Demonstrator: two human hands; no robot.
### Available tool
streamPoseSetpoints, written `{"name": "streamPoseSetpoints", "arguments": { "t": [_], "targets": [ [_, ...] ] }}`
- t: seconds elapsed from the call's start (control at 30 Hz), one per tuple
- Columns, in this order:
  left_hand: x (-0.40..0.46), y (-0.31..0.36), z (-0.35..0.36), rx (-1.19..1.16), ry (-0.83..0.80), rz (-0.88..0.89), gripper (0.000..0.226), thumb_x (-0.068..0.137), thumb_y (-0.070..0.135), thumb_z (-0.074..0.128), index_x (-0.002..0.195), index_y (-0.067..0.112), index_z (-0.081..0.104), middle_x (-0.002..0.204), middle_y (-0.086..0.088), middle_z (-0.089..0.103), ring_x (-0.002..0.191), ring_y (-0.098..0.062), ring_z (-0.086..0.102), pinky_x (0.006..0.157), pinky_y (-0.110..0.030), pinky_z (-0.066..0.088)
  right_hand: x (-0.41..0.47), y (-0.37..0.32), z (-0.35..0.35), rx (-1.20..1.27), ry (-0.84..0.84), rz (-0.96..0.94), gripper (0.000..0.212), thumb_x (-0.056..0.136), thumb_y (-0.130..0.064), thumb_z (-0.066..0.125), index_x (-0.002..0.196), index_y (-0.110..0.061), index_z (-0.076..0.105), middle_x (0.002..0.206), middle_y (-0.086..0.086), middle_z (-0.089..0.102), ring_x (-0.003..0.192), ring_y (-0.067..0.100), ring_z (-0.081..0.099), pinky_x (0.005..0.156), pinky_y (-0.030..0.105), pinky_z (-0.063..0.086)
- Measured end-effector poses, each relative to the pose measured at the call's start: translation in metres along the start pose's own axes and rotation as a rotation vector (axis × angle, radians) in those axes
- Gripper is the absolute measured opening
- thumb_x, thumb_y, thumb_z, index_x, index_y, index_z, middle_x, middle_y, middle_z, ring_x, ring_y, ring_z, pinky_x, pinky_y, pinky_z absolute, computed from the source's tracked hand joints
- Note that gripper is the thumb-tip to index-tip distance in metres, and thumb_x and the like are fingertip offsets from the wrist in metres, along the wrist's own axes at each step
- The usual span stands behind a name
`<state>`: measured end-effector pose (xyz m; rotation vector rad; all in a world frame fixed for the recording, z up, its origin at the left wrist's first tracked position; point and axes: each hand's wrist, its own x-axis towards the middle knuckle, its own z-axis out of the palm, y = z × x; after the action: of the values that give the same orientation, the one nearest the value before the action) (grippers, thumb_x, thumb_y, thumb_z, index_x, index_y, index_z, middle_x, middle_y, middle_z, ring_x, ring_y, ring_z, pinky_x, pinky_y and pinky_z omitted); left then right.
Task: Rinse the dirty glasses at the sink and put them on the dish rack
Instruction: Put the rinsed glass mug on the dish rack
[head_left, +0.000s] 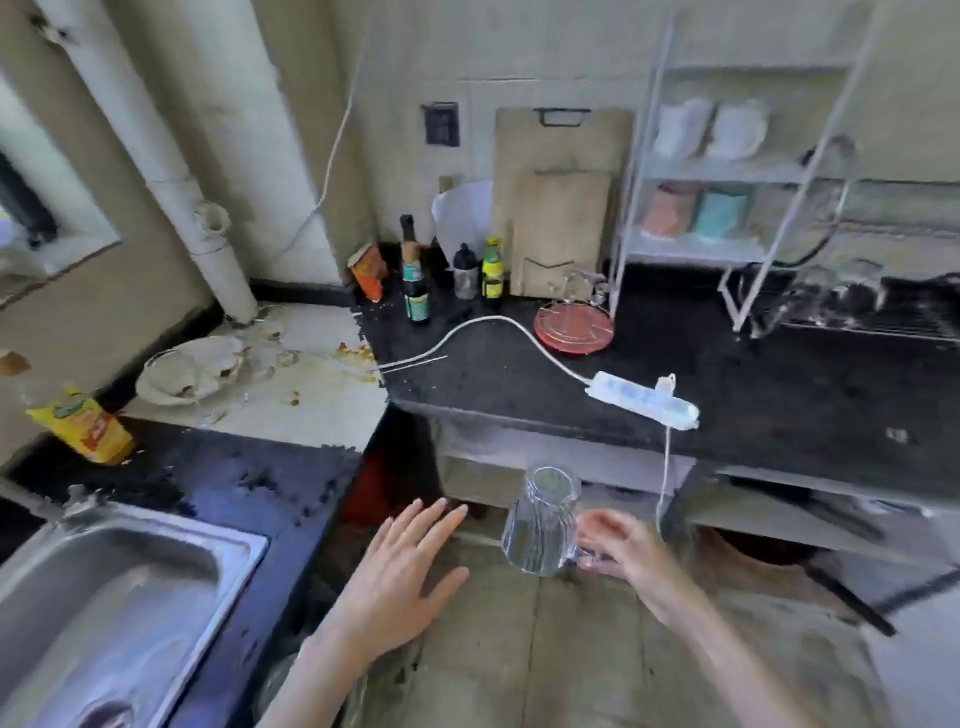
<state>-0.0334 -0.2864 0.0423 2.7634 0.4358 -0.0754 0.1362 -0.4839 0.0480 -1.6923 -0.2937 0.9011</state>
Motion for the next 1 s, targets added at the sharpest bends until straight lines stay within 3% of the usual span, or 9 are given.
{"name": "streamPoseSetpoints", "arguments": {
  "t": [0.1,0.2,0.33,0.43,0.57,0.67,0.73,0.83,1.0],
  "targets": [
    [0.046,0.07,0.02,0.002,-0.044,0.118,0.092,0.067,0.081,-0.008,0.145,0.038,0.016,0.153,0.012,0.017,0.144,-0.014,0.008,0.113,-0.029,0.004,-0.02,0.014,-0.081,0.061,0.125,0.0,0.029,0.076,-0.037,0.062,0.097,-0.017,0.063,0.1,0.003,0.068,0.098,0.016,0.064,0.085,0.035,0.054],
    [0.084,0.13,0.034,0.042,-0.021,0.237,0.079,0.081,0.074,0.001,0.141,0.034,0.032,0.147,0.008,0.035,0.139,-0.017,0.027,0.11,-0.033,0.016,-0.033,0.02,-0.144,0.086,0.23,0.005,0.015,0.085,-0.027,0.061,0.093,-0.015,0.065,0.096,0.005,0.068,0.095,0.018,0.064,0.085,0.039,0.052],
    [0.136,0.215,0.059,-0.018,-0.073,0.343,0.085,0.07,0.075,-0.003,0.145,0.038,0.014,0.153,0.015,0.011,0.142,-0.007,0.0,0.111,-0.025,-0.003,-0.047,0.029,-0.233,0.077,0.344,-0.005,0.016,0.09,-0.025,0.059,0.093,-0.012,0.067,0.095,0.005,0.068,0.098,0.019,0.063,0.088,0.045,0.053],
    [0.171,0.258,0.067,0.002,-0.113,0.375,0.087,0.07,0.079,0.0,0.146,0.038,0.011,0.155,0.011,0.01,0.144,-0.012,0.0,0.111,-0.025,-0.004,-0.047,0.035,-0.28,0.125,0.422,0.008,0.016,0.089,-0.026,0.059,0.093,-0.012,0.066,0.1,0.008,0.068,0.101,0.021,0.064,0.089,0.049,0.052],
    [0.223,0.299,0.078,-0.001,-0.153,0.396,0.064,0.089,0.063,0.019,0.146,0.037,0.008,0.156,0.012,0.005,0.144,-0.011,-0.003,0.112,-0.025,-0.004,-0.03,0.041,-0.334,0.198,0.499,0.026,0.012,0.089,-0.024,0.06,0.093,-0.014,0.066,0.102,0.009,0.068,0.103,0.024,0.064,0.091,0.05,0.051],
    [0.267,0.317,0.095,0.011,-0.166,0.434,0.076,0.076,0.067,0.004,0.146,0.036,0.009,0.156,0.011,0.008,0.144,-0.011,-0.002,0.108,-0.02,-0.007,-0.005,0.042,-0.368,0.252,0.542,0.029,0.014,0.09,-0.022,0.059,0.093,-0.011,0.066,0.099,0.009,0.067,0.105,0.026,0.063,0.086,0.043,0.054],
    [0.303,0.327,0.107,0.026,-0.182,0.43,0.082,0.071,0.066,-0.001,0.146,0.036,0.01,0.156,0.011,0.008,0.144,-0.011,-0.002,0.11,-0.021,-0.005,0.016,0.04,-0.392,0.244,0.576,0.044,0.016,0.092,-0.022,0.057,0.093,-0.009,0.066,0.099,0.017,0.066,0.101,0.027,0.064,0.082,0.038,0.055],
    [0.365,0.344,0.118,0.04,-0.205,0.427,0.06,0.092,0.056,0.02,0.147,0.033,0.011,0.156,0.008,0.007,0.144,-0.013,-0.003,0.116,-0.03,0.003,0.054,0.035,-0.433,0.232,0.606,0.072,0.024,0.092,-0.026,0.057,0.094,-0.003,0.065,0.104,0.032,0.059,0.101,0.037,0.062,0.085,0.039,0.055],
    [0.471,0.367,0.116,0.061,-0.207,0.406,0.056,0.097,0.046,0.03,0.147,0.03,0.013,0.157,0.002,0.006,0.145,-0.019,-0.001,0.118,-0.036,0.008,0.122,0.012,-0.5,0.289,0.675,0.103,0.021,0.091,-0.027,0.059,0.09,-0.007,0.067,0.105,0.026,0.063,0.109,0.035,0.059,0.088,0.043,0.053]
  ]
}}
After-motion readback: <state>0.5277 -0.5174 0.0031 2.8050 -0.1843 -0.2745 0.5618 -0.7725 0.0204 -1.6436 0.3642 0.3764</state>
